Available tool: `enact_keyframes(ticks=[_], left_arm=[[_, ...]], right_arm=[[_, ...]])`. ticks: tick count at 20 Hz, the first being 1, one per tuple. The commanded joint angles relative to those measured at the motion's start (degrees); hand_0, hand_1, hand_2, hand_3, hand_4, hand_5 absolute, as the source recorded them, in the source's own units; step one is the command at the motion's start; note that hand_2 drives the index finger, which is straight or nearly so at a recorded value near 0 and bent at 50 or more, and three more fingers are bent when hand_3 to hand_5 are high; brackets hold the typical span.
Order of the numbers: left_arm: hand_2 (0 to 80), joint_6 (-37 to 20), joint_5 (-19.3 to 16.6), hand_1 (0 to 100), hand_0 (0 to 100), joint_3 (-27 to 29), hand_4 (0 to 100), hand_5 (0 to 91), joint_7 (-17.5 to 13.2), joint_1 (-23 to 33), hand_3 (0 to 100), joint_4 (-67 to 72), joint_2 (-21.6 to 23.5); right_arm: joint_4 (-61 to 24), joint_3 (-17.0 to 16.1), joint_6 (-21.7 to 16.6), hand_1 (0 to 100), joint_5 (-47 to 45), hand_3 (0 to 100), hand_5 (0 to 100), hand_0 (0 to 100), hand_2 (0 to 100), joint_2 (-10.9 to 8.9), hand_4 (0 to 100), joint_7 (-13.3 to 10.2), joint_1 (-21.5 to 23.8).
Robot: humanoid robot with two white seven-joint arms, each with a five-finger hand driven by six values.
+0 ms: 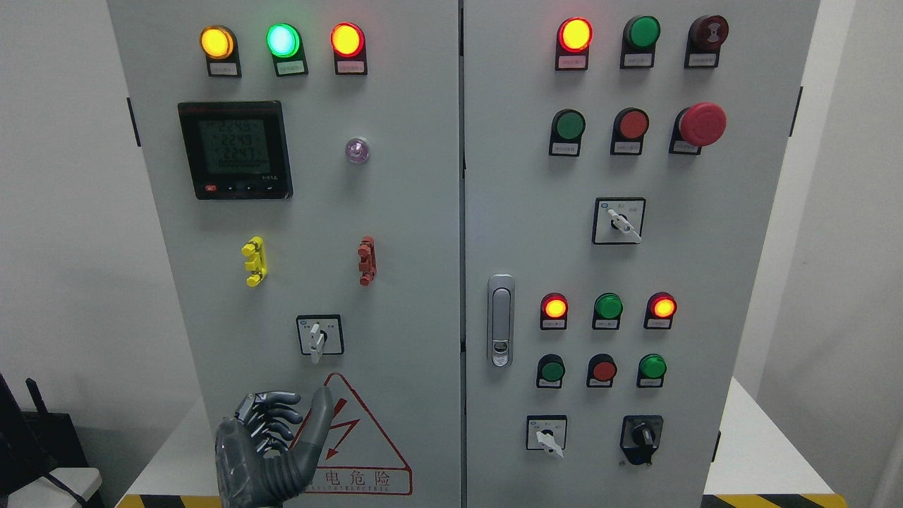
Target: Turn on light switch 1
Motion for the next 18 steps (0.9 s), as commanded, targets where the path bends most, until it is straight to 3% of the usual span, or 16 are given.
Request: enact_keyframes(ticks=[1,18], left_arm=[[54.8,1.3,-0.1,71,3,-0.1,86,83.9,0.4,-2.5,76,0.5,-0.7],[53.3,5.4,-0.1,73,11,0.1,85,83.7,1.6,-6.8,74,1.9,-0.8]], right_arm=[[0.0,0.0,0.0,39,-1.1,0,0,12,0,0.00,0,0.0,0.0],[0.0,0.0,0.0,39,-1.1,0,0,12,0,0.00,0,0.0,0.0]])
